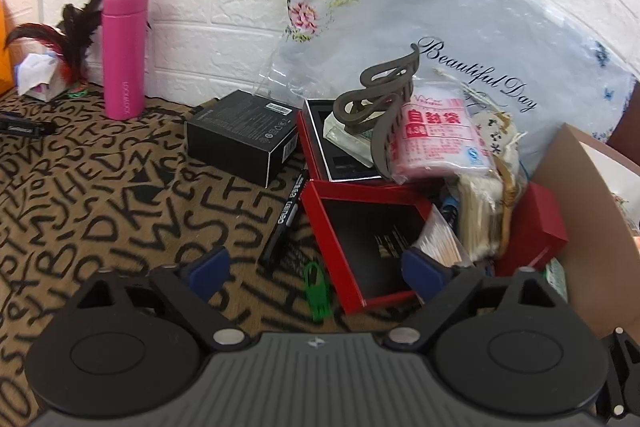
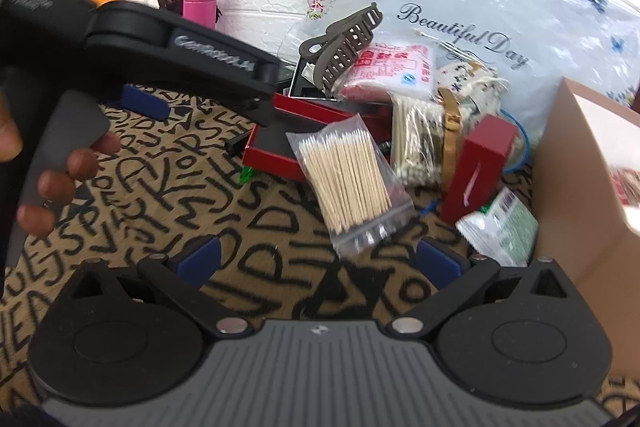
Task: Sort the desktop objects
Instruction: 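Grasp the red box with the left tool while the right tool holds the toothpick bag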
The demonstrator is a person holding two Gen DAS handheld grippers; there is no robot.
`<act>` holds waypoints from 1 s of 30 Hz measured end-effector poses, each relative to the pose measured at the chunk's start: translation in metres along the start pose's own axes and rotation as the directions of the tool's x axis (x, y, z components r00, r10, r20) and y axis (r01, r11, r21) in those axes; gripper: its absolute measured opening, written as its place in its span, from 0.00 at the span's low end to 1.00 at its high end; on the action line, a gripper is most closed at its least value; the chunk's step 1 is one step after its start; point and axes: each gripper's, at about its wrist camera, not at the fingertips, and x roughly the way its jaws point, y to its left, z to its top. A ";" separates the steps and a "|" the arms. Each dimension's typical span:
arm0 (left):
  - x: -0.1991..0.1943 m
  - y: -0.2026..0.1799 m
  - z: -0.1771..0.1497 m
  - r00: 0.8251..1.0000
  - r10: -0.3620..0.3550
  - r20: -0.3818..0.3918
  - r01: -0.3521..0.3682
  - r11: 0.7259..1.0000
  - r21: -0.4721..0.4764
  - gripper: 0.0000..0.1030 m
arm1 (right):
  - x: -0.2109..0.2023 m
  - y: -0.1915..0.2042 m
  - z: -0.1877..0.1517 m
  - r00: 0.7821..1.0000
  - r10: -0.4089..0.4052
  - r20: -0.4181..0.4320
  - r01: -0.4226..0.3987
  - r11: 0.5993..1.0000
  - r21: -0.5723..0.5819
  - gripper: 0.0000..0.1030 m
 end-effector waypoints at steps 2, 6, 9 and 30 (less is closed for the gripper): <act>0.012 0.003 0.004 1.000 -0.002 -0.013 0.002 1.000 -0.001 0.86 | 0.010 0.000 0.002 1.000 0.007 0.003 -0.007 1.000 -0.020 0.98; 0.034 0.010 0.011 0.998 -0.016 -0.054 0.014 0.999 -0.034 0.79 | 0.028 -0.003 0.007 1.000 0.005 0.004 -0.005 0.999 -0.036 0.97; 0.048 0.009 0.012 0.996 -0.030 -0.078 0.028 0.999 -0.032 0.74 | 0.040 -0.005 0.010 1.000 0.004 0.003 -0.004 0.999 -0.041 0.97; 0.017 0.013 -0.005 0.985 -0.158 -0.069 0.149 0.981 -0.123 0.23 | 0.038 -0.010 0.013 1.000 -0.023 -0.001 0.023 0.999 -0.036 0.20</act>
